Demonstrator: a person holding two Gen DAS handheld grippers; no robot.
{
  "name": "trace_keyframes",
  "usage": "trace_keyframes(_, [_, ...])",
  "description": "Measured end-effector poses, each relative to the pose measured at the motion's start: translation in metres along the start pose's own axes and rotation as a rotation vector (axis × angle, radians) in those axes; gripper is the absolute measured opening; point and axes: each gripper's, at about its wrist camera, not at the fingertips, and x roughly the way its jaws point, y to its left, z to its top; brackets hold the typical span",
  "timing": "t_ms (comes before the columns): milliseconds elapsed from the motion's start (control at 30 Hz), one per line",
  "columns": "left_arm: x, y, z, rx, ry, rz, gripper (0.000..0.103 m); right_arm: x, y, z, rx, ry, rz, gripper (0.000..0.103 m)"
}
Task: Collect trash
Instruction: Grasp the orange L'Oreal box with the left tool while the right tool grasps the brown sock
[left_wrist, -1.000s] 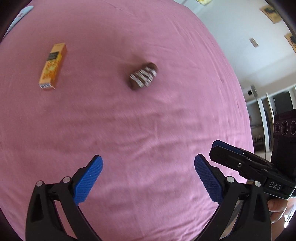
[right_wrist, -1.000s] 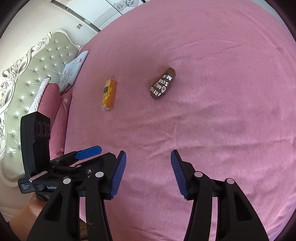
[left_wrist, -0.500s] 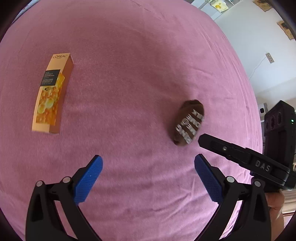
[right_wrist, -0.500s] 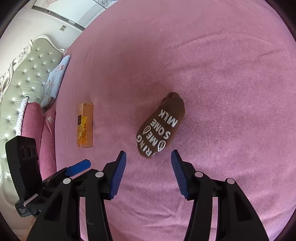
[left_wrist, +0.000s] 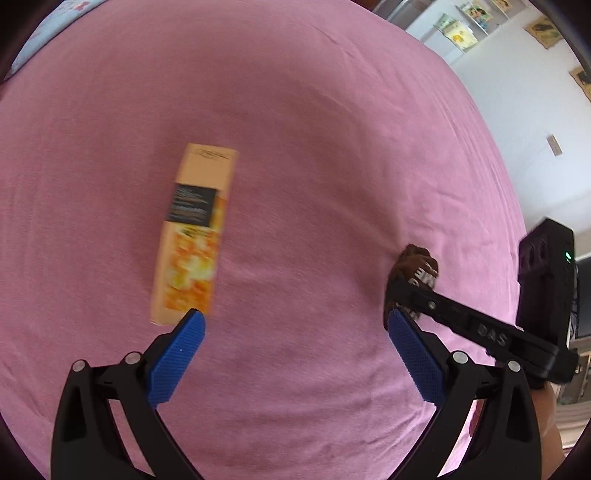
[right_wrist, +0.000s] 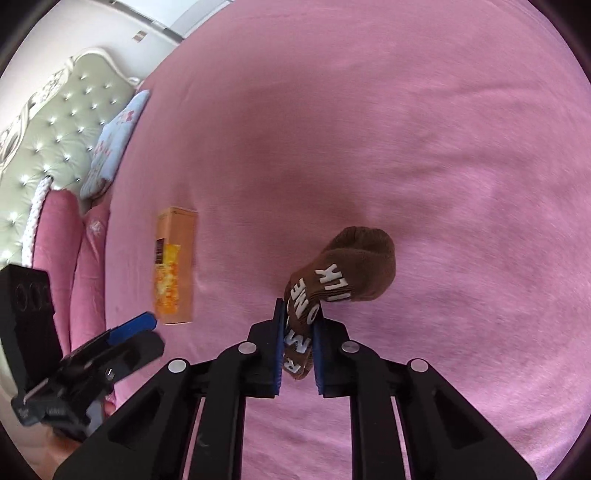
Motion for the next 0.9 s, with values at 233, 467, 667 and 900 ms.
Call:
trace_keyframes(233, [0.012,0.039,0.028,-0.042,0.009,0.080,0.099,0.019,0.027,0.005,-0.092,0.028,0.055,0.013])
trace_keyframes(467, [0.042,0.050,0.041,-0.080,0.076,0.084,0.084,0.026,0.032,0.003,-0.116,0.038,0.065,0.013])
trace_keyframes(667, [0.044,0.052,0.034,-0.127,0.070,0.152,0.040,0.016,0.033,0.000,-0.129,0.030,0.077,0.013])
trace_keyframes(900, [0.012,0.032,0.001,-0.087,0.049,0.039,0.038,-0.011,0.024,-0.024,-0.112,0.008,0.057,0.013])
